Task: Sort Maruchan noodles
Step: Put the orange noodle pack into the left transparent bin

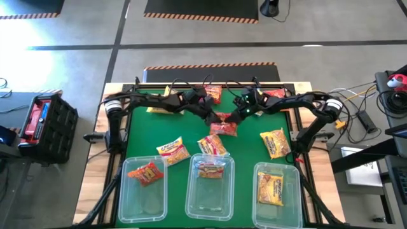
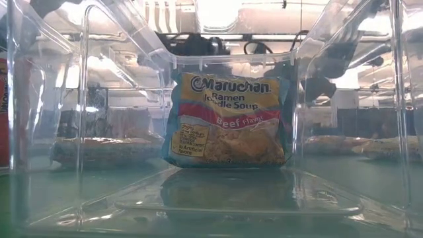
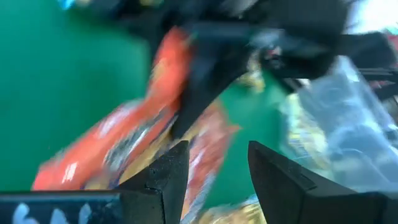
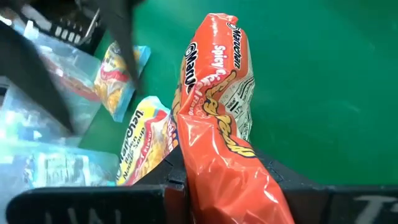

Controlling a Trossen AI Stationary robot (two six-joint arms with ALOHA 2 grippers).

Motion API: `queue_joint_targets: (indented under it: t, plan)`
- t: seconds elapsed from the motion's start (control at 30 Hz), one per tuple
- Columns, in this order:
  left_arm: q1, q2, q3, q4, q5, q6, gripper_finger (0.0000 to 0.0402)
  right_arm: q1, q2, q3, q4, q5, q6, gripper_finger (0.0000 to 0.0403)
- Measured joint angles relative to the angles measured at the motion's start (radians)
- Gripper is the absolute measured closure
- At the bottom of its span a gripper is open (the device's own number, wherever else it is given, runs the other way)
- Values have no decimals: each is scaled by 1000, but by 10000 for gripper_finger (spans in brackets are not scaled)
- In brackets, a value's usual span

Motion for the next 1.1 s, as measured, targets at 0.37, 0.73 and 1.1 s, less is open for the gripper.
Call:
queue_joint_targets:
  t: [0.37, 0.73, 1.1]
  plan:
    - [0, -4, 249, -336, 0, 313, 253, 0, -87, 0, -82, -6, -107, 332]
    - [10, -5, 372, -586, -161, 474, 253, 0, -269, 0, -259, 106, -276, 332]
    - [15, -5, 357, -576, -176, 535, 253, -27, -350, 0, -364, 194, -423, 332]
